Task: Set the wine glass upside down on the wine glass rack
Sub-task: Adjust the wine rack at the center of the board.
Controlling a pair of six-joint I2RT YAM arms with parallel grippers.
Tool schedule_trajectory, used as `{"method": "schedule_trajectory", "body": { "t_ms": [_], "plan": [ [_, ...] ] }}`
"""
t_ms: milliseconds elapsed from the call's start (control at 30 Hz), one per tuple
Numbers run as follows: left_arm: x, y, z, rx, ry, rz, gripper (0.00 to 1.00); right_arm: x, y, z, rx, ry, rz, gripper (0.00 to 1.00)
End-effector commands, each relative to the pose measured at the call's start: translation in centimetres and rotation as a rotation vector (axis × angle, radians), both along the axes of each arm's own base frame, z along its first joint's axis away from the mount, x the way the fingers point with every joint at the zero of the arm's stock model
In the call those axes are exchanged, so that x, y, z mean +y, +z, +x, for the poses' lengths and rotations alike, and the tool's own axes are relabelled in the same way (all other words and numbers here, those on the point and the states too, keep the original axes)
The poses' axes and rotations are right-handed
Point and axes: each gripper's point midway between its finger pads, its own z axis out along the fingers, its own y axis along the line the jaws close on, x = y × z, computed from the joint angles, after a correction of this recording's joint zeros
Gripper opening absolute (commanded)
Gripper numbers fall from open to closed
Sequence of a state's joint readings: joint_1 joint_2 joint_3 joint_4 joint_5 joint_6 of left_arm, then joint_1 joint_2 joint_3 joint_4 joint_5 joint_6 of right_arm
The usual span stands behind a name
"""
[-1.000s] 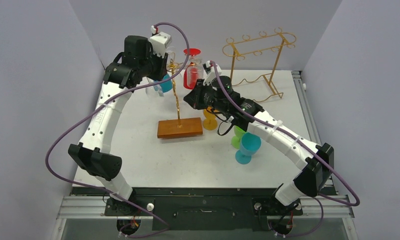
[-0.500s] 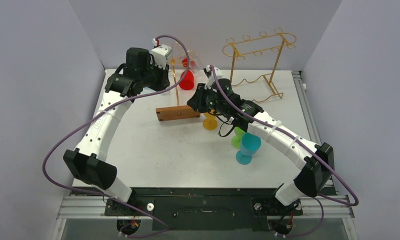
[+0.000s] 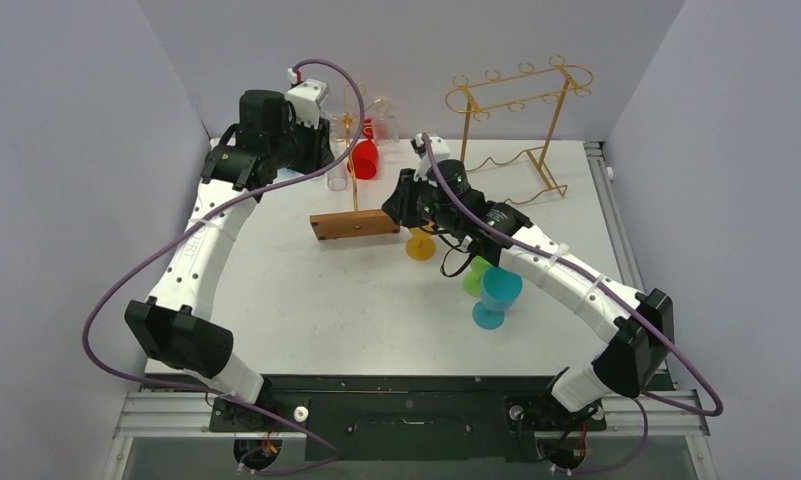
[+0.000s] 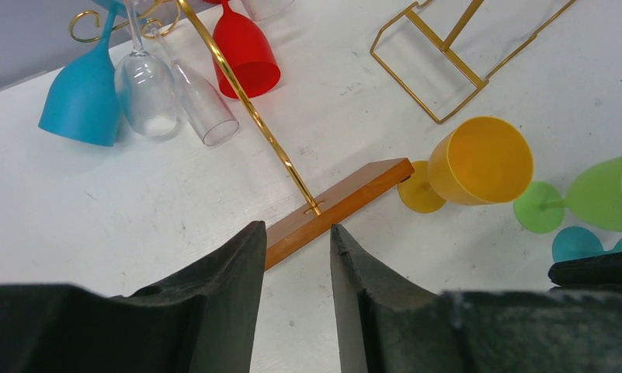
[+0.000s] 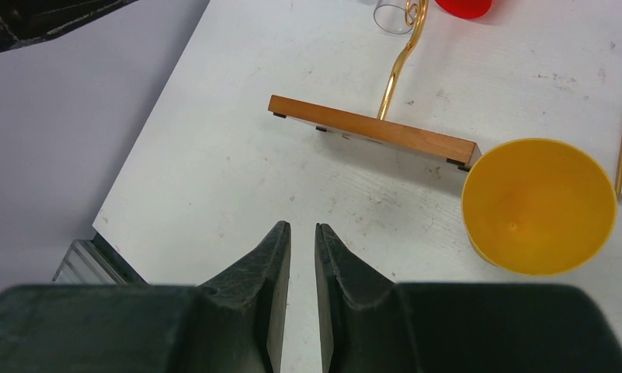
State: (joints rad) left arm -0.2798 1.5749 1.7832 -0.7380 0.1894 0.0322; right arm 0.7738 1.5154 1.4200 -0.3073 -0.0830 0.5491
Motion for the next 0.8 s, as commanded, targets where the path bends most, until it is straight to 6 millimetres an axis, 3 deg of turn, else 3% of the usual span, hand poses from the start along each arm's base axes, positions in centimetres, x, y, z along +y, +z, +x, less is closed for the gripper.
{"method": "schedule_trajectory", "body": {
  "t_ms": [0,333,467,533,667,767],
  "plan": [
    [-0.2,3.3,0.5,-0.096,0.006,-0.051,0.35,-1.3,3.4,-0.7,-0.081,-0.016,0.039,0.15],
    [-0.2,2.7,0.7,-0.08,0.007,-0.054,0.43,-1.7,4.2,-0.9,-0.096,-0.02,0.053,0.16],
    [-0.3,2.2,1.2,-0.05,0.018,-0.083,0.55,-1.9,4.1,-0.8,-0.099,-0.025,0.048,0.18],
    [-0.5,1.7,1.7,-0.03,0.023,-0.1,0.68,-2.2,4.2,-0.7,-0.102,-0.034,0.047,0.21],
    [-1.0,-0.1,3.7,0.023,0.042,-0.12,0.73,-3.0,5.1,-0.4,-0.128,-0.053,0.051,0.27],
    [-1.6,-2.5,6.4,0.077,0.069,-0.143,0.73,-4.1,6.2,0.0,-0.162,-0.079,0.052,0.3]
  ]
}}
